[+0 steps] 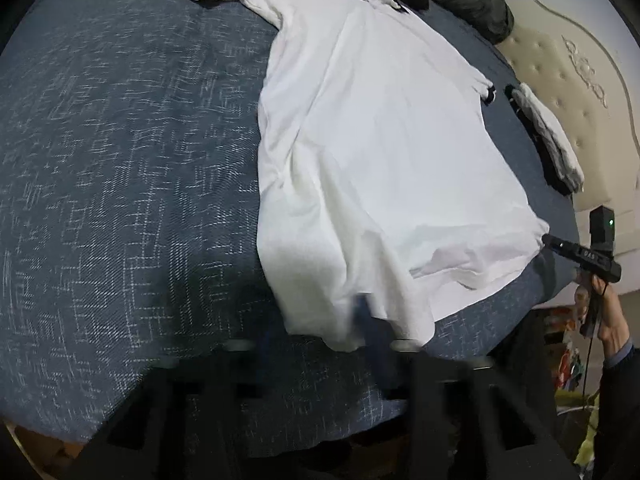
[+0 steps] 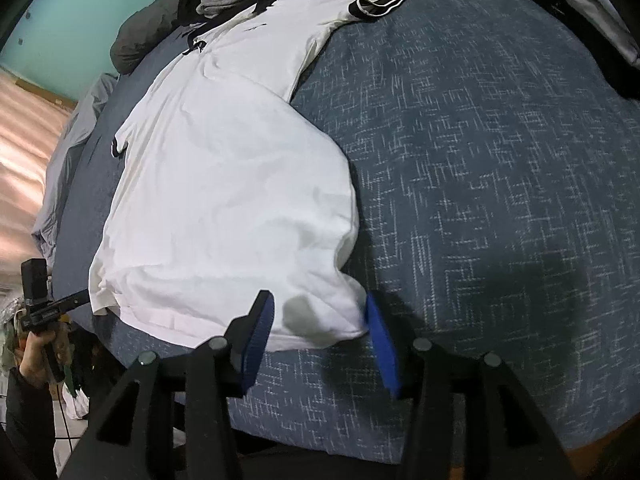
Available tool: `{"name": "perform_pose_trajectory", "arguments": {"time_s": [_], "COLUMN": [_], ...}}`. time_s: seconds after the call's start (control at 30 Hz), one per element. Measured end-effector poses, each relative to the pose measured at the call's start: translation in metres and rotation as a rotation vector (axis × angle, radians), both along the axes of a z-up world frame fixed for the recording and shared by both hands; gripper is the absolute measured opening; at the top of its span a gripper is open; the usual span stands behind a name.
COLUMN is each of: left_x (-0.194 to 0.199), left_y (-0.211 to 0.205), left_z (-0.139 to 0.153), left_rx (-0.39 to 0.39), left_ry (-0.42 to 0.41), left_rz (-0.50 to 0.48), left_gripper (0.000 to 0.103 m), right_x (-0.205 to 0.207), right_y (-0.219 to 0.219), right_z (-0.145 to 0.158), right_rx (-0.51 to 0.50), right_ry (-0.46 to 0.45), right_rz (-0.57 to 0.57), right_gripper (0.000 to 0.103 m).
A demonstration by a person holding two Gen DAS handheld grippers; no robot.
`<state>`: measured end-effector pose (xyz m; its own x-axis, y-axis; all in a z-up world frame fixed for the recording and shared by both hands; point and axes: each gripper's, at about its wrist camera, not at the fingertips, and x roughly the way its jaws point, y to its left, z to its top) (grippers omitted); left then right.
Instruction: Fold clothes
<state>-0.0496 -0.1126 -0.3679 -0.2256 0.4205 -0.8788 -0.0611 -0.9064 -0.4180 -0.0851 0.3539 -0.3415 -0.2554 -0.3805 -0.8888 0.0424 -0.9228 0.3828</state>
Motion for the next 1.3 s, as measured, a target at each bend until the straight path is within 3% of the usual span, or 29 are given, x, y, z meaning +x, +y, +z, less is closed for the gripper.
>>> {"name": "perform_pose_trajectory", "arguments": {"time_s": [0.07, 0.13, 0.23, 0.47, 0.7, 0.77, 1.03, 1.3], "left_x": [0.000, 0.001, 0.004, 0.015, 0.031, 0.034, 0.037, 0.037], "left_y": [-0.001, -0.005, -0.012, -0.034, -0.059, -0.064, -0.064, -0.061], "left_z": [0.003, 0.008, 0.021, 0.055, 0.082, 0.079, 0.004, 0.012], "left_rx": [0.003, 0.007, 0.015, 0.003, -0.002, -0.001, 0.025, 0.039], "left_ry": [0.007, 0.016, 0.040, 0.087, 0.110, 0.101, -0.025, 0.007], "left_rz": [-0.004, -0.012, -0.020, -0.037, -0.047, -0.043, 0.015, 0.016], "left_gripper": [0.007, 0.006, 0.005, 0.005, 0.005, 0.005, 0.005, 0.010], "right_x": [0.002, 0.003, 0.005, 0.011, 0.038, 0.044, 0.051, 0.049], "right_y": [-0.001, -0.004, -0.006, -0.008, -0.025, -0.027, -0.028, -0.015], "right_z": [0.000, 0.001, 0.006, 0.045, 0.084, 0.077, -0.002, 0.004], "right_rx": [-0.007, -0.005, 0.002, -0.019, -0.017, -0.011, 0.004, -0.021], "right_ry": [0.009, 0.019, 0.050, 0.120, 0.140, 0.118, -0.022, 0.009], "right_rz": [0.009, 0.022, 0.046, 0.092, 0.212, 0.226, 0.168, 0.130], "right_gripper": [0.046, 0.023, 0.006, 0.004, 0.004, 0.004, 0.004, 0.004]}}
